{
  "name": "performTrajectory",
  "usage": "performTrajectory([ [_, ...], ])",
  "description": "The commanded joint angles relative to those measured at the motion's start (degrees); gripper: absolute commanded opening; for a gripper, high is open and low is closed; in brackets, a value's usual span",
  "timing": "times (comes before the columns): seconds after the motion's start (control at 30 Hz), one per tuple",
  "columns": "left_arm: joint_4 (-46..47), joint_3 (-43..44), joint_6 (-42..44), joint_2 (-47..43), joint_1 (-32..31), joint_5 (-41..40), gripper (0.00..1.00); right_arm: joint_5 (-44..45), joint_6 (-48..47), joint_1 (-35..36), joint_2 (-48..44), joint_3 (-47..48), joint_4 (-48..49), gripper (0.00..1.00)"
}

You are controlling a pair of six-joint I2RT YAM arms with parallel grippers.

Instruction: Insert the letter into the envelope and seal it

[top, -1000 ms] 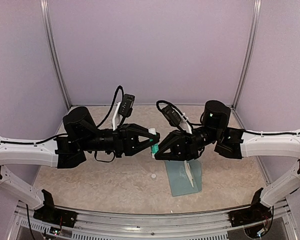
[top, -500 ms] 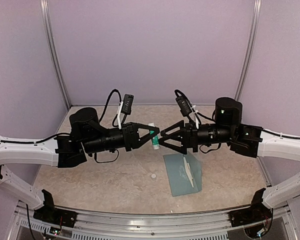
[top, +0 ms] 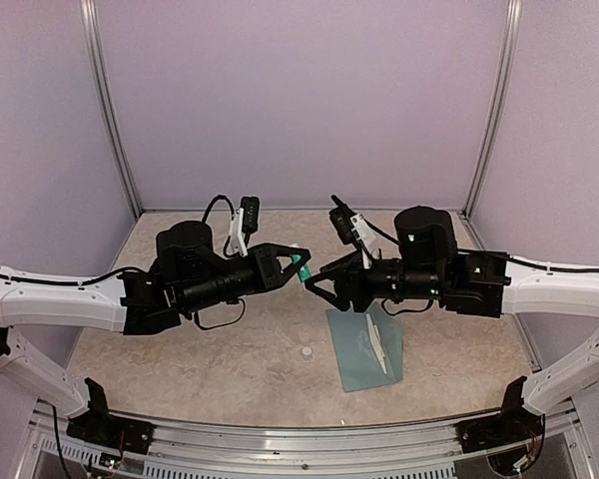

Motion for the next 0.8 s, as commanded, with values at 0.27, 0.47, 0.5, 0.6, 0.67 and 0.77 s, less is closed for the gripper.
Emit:
performTrajectory([
  [0.27,-0.5,1.5,-1.3,0.5,-0.2,-1.8,0.09,-0.8,0.0,0.9,4.4,3.5,0.8,0.34],
  [0.47,-0.6,1.3,-0.6,0.1,-0.1,-2.0,0.09,-3.1,0.4,0.9,5.3,3.6,0.8,0.15],
  [0.5,-0.5,1.2,-0.3,0.0,-0.1,-1.8,0.09,-3.5,0.6,0.8,5.3,3.5,0.8,0.13],
  [0.6,1.2,0.5,1.4,-0.6,0.0,0.3,0.08,-5.9,1.9,0.4,4.5,2.4,3.9,0.04],
  [0.67,4.5,-0.6,3.2,-1.2,0.3,4.0,0.08,-9.6,3.5,-0.7,3.3,0.6,7.2,0.01],
  [0.77,8.9,-2.2,5.6,-2.4,1.0,11.8,0.08,-18.8,7.6,-3.7,1.4,-2.9,15.3,0.00],
])
